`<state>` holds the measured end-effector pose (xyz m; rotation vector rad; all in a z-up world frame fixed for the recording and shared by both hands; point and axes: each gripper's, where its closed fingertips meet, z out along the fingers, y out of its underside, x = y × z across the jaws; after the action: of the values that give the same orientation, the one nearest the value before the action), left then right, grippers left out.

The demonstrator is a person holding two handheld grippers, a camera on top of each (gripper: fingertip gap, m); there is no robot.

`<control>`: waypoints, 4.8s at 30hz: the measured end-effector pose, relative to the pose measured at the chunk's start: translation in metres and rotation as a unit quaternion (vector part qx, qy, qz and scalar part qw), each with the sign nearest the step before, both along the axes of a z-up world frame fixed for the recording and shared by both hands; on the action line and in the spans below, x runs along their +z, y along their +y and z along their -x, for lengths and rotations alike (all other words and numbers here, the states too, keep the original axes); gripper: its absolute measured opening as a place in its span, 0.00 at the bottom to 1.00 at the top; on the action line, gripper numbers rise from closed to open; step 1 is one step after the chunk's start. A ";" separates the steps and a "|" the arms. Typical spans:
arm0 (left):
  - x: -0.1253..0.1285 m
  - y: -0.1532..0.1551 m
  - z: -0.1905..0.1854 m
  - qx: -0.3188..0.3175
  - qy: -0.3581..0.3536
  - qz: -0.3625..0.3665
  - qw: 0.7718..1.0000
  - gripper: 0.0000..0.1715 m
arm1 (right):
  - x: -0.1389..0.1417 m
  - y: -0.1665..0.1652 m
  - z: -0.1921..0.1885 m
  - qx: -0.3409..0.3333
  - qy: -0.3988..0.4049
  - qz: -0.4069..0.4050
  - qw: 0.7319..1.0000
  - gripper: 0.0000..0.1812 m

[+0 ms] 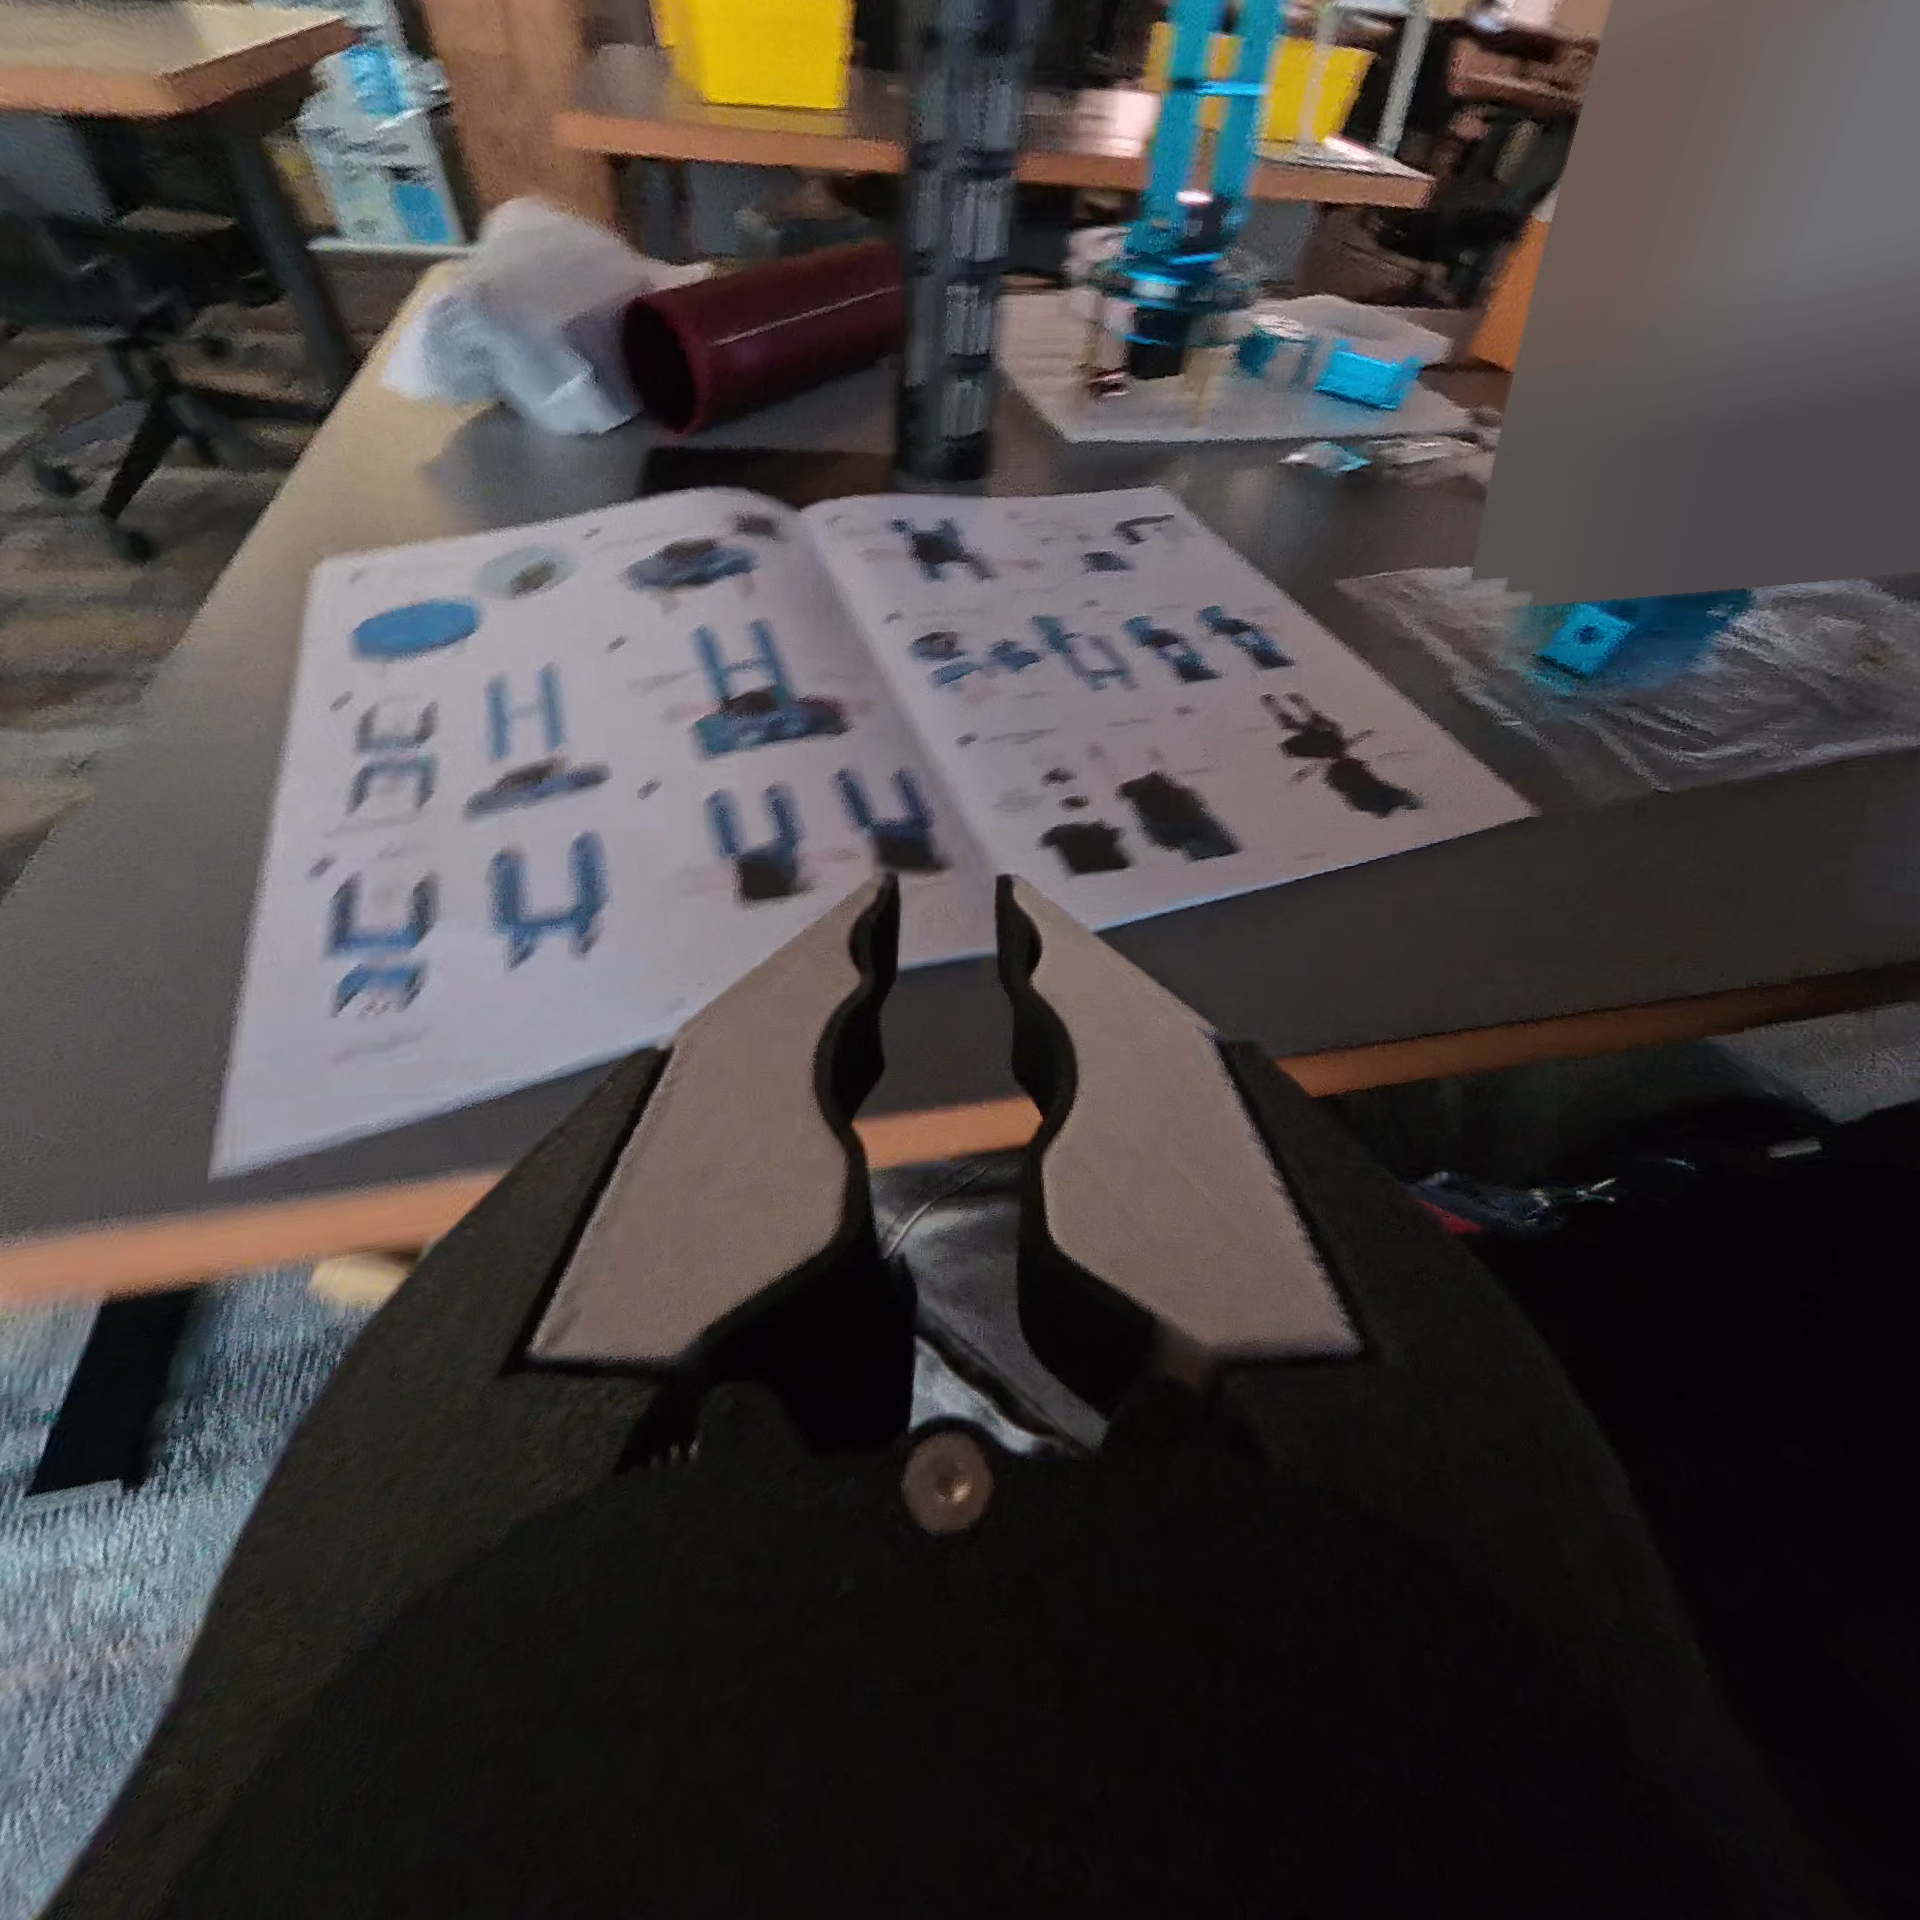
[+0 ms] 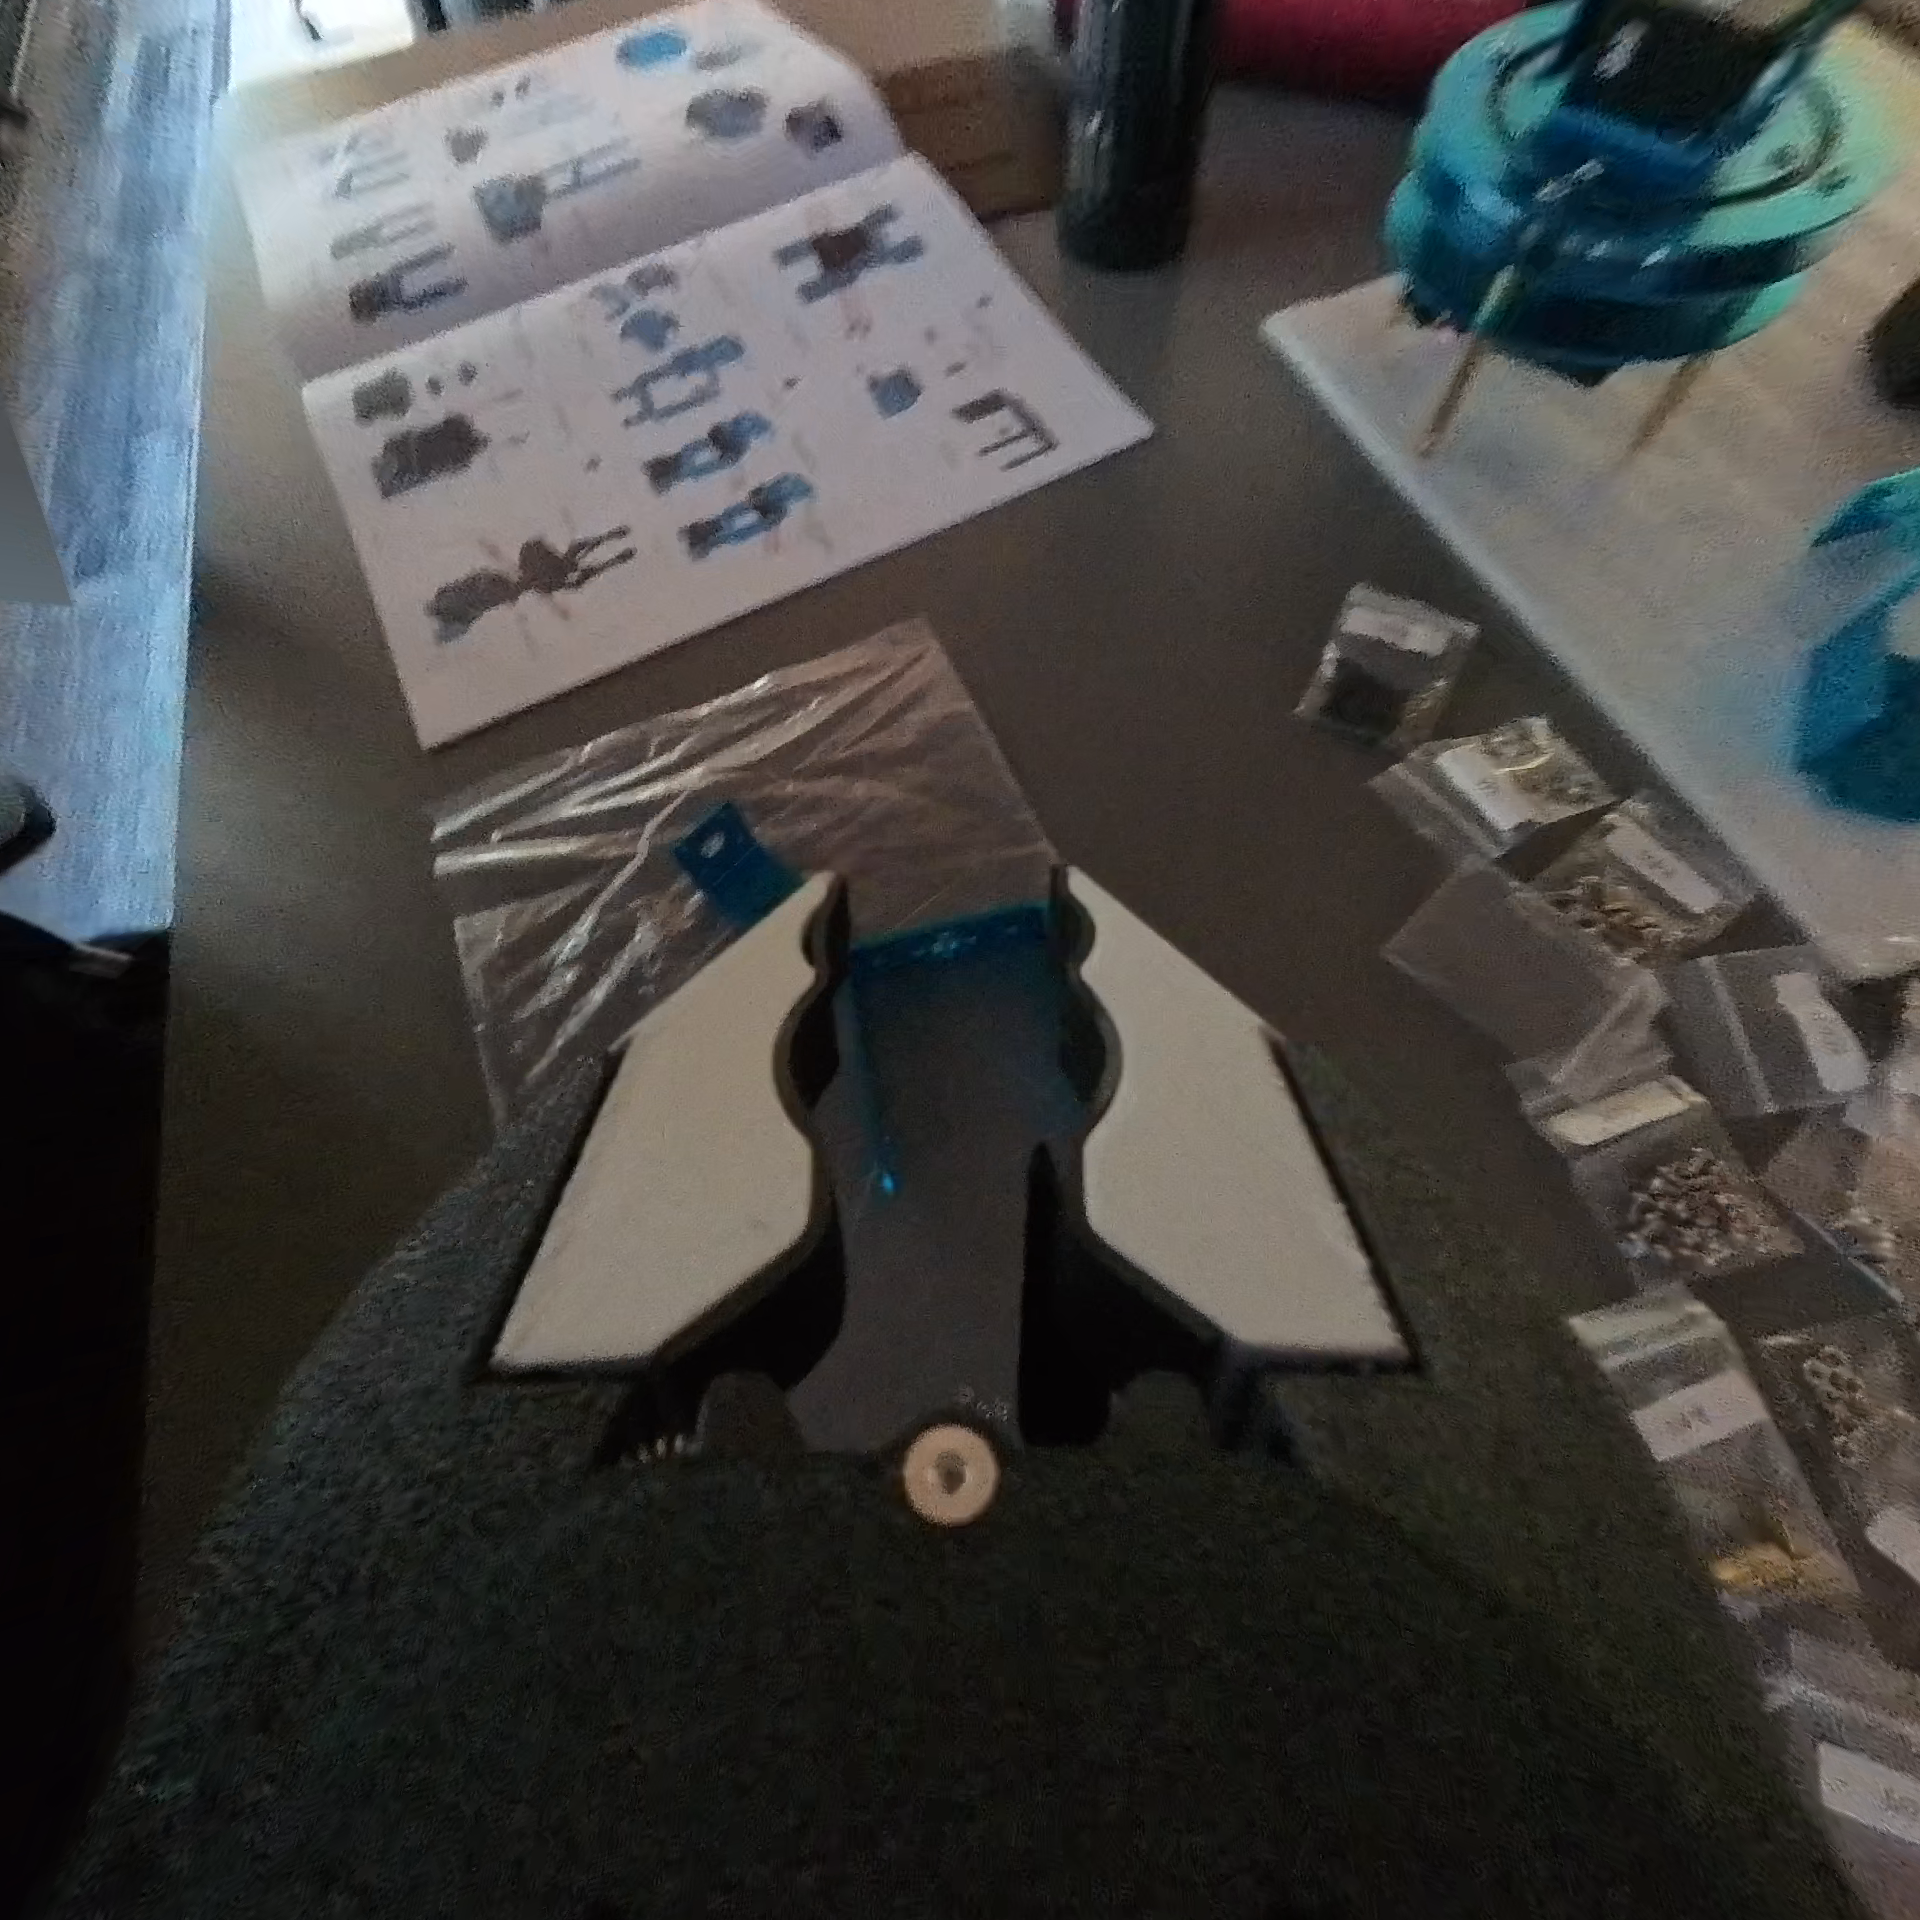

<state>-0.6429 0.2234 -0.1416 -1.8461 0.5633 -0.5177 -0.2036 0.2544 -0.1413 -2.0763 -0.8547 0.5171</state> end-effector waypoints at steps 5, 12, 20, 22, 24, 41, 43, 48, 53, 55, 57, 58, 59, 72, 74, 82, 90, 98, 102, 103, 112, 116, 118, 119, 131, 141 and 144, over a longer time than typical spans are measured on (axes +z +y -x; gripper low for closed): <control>0.027 -0.007 -0.123 -0.155 0.007 0.017 0.988 0.14 | -0.032 -0.025 0.001 0.079 -0.093 0.031 0.992 0.19; -0.007 -0.006 -0.308 -0.252 0.016 0.164 0.954 0.21 | -0.048 -0.041 -0.004 0.086 -0.103 0.030 0.990 0.18; -0.056 -0.001 -0.377 -0.254 0.062 0.242 0.934 0.19 | -0.069 -0.040 -0.006 0.097 -0.112 0.048 0.988 0.13; -0.060 0.005 -0.376 -0.243 0.090 0.230 0.938 0.15 | -0.072 -0.037 -0.006 0.094 -0.129 0.037 0.986 0.11; -0.066 0.008 -0.373 -0.237 0.127 0.218 0.938 0.10 | -0.076 -0.039 -0.004 0.103 -0.135 0.034 0.985 0.05; -0.052 0.003 -0.376 -0.350 0.163 0.021 0.922 0.00 | -0.074 -0.085 0.000 0.248 -0.117 0.045 0.961 0.01; -0.054 0.006 -0.380 -0.349 0.173 0.017 0.921 0.00 | -0.075 -0.085 0.000 0.248 -0.119 0.042 0.960 0.01; -0.050 0.003 -0.392 -0.350 0.183 0.006 0.919 0.00 | -0.057 -0.077 0.000 0.214 -0.088 0.038 0.972 0.14; -0.023 -0.008 -0.397 -0.354 0.134 -0.014 0.926 0.00 | -0.014 -0.086 0.041 0.242 -0.003 -0.059 0.968 0.13; -0.015 -0.013 -0.397 -0.359 0.116 -0.020 0.926 0.00 | -0.020 -0.084 0.051 0.241 -0.022 -0.080 0.967 0.11; -0.017 -0.017 -0.397 -0.369 0.109 -0.015 0.923 0.00 | -0.023 -0.086 0.055 0.250 -0.036 -0.097 0.963 0.04; -0.018 -0.018 -0.397 -0.371 0.103 -0.012 0.923 0.00 | -0.026 -0.086 0.055 0.252 -0.044 -0.090 0.962 0.03; -0.021 -0.018 -0.396 -0.369 0.104 -0.006 0.924 0.00 | -0.028 -0.086 0.057 0.252 -0.050 -0.078 0.963 0.03; -0.022 -0.005 -0.252 -0.182 0.122 -0.009 0.976 0.15 | -0.077 -0.076 0.059 0.242 -0.412 0.087 0.874 0.01; -0.021 -0.016 -0.228 -0.163 0.098 -0.017 0.982 0.15 | -0.077 -0.077 0.055 0.241 -0.440 0.099 0.859 0.01; -0.027 -0.046 -0.164 -0.117 0.003 0.006 0.993 0.14 | -0.057 -0.077 0.042 0.217 -0.472 0.171 0.837 0.19; -0.028 -0.052 -0.092 -0.029 -0.073 -0.006 0.997 0.14 | -0.009 -0.071 0.029 0.121 -0.240 0.068 0.961 0.16; 0.008 -0.052 -0.173 -0.199 -0.114 0.056 0.972 0.14 | -0.030 -0.101 0.031 0.040 -0.115 0.005 0.993 0.21; 0.006 -0.063 -0.271 -0.347 0.030 0.043 0.936 0.14 | -0.019 -0.104 0.029 0.008 -0.046 -0.053 0.998 0.19; 0.002 -0.063 -0.294 -0.370 0.064 0.032 0.926 0.14 | -0.017 -0.105 0.029 0.002 -0.025 -0.063 0.998 0.18; -0.052 -0.057 -0.401 -0.496 0.269 0.031 0.825 0.14 | -0.002 -0.147 0.024 0.022 0.077 -0.088 0.993 0.15; -0.059 -0.056 -0.411 -0.506 0.290 0.047 0.811 0.06 | 0.005 -0.161 0.014 0.027 0.112 -0.088 0.989 0.16; -0.068 -0.051 -0.407 -0.496 0.319 0.046 0.806 0.06 | 0.006 -0.164 0.009 0.025 0.109 -0.092 0.990 0.16; -0.070 -0.052 -0.405 -0.495 0.328 0.041 0.804 0.05 | 0.007 -0.167 0.007 0.024 0.107 -0.096 0.989 0.16; -0.062 -0.054 -0.395 -0.478 0.155 0.116 0.857 0.00 | -0.017 -0.148 0.021 0.008 0.046 -0.040 0.998 0.14; -0.048 -0.059 -0.374 -0.483 0.103 0.096 0.865 0.00 | -0.047 -0.099 0.061 0.036 -0.059 0.005 0.998 0.33; -0.001 -0.075 -0.371 -0.522 -0.030 0.086 0.848 0.00 | -0.040 -0.088 0.078 0.069 -0.027 -0.015 0.997 0.38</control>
<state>-0.2719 0.1484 -0.1427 -1.5382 1.5282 -1.3666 -0.2815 0.1660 -0.1811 -2.0221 -1.0352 0.5214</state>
